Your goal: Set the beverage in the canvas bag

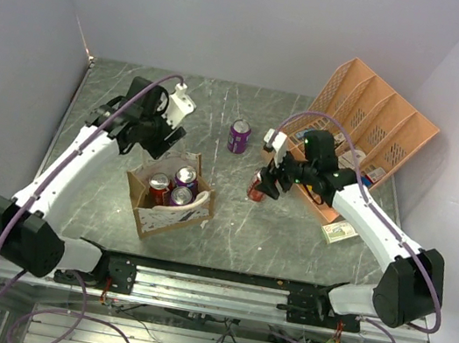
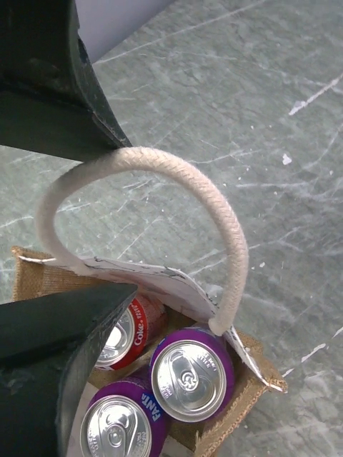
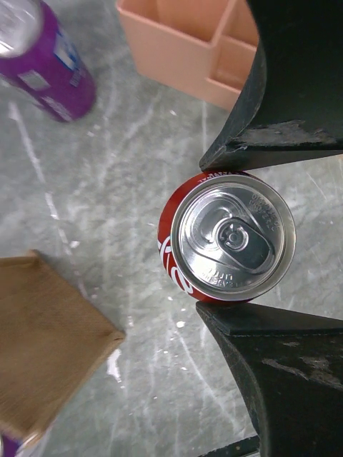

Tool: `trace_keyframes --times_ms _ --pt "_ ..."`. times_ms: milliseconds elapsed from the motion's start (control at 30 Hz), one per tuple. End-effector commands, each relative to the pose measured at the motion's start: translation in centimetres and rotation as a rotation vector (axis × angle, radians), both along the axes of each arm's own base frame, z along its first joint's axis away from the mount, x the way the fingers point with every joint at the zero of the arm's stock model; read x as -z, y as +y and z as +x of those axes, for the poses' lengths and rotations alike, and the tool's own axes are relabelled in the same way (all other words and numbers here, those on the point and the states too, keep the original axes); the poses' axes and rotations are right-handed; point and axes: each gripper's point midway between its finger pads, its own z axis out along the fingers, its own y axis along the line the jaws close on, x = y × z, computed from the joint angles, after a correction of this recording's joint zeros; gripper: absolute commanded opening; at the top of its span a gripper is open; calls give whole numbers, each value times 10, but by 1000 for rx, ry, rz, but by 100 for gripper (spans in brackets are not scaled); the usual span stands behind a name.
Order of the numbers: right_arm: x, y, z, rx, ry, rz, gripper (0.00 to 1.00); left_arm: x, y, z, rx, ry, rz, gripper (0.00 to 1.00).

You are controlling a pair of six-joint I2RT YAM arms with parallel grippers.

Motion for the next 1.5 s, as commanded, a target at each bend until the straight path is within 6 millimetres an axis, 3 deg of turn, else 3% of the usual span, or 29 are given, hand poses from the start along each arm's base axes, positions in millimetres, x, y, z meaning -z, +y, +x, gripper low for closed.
trace_keyframes --times_ms 0,167,333,433,567,667,967,1267,1467 --pt "-75 28 6 -109 -155 108 2 -25 12 -6 -81 -105 -12 79" --pt "-122 60 -6 -190 -215 177 0 -42 31 -28 -136 -186 -12 86" --pt "-154 92 -21 -267 -246 232 0 -49 47 -51 -174 -216 -5 86" --pt "-168 114 -33 -321 -246 264 0 -41 50 -61 -187 -184 -5 86" --pt "-182 136 -41 -377 -214 291 0 -14 55 -66 -201 -82 48 86" --pt "-186 150 -45 -406 -191 304 0 4 51 -68 -181 -1 65 84" --pt "-175 174 -53 -453 -146 299 0 24 43 -65 -110 58 85 86" --pt "-164 199 -70 -518 -113 299 0 37 63 -66 -100 97 226 87" --pt "-155 215 -83 -562 -69 312 0 33 74 -67 -91 106 304 87"
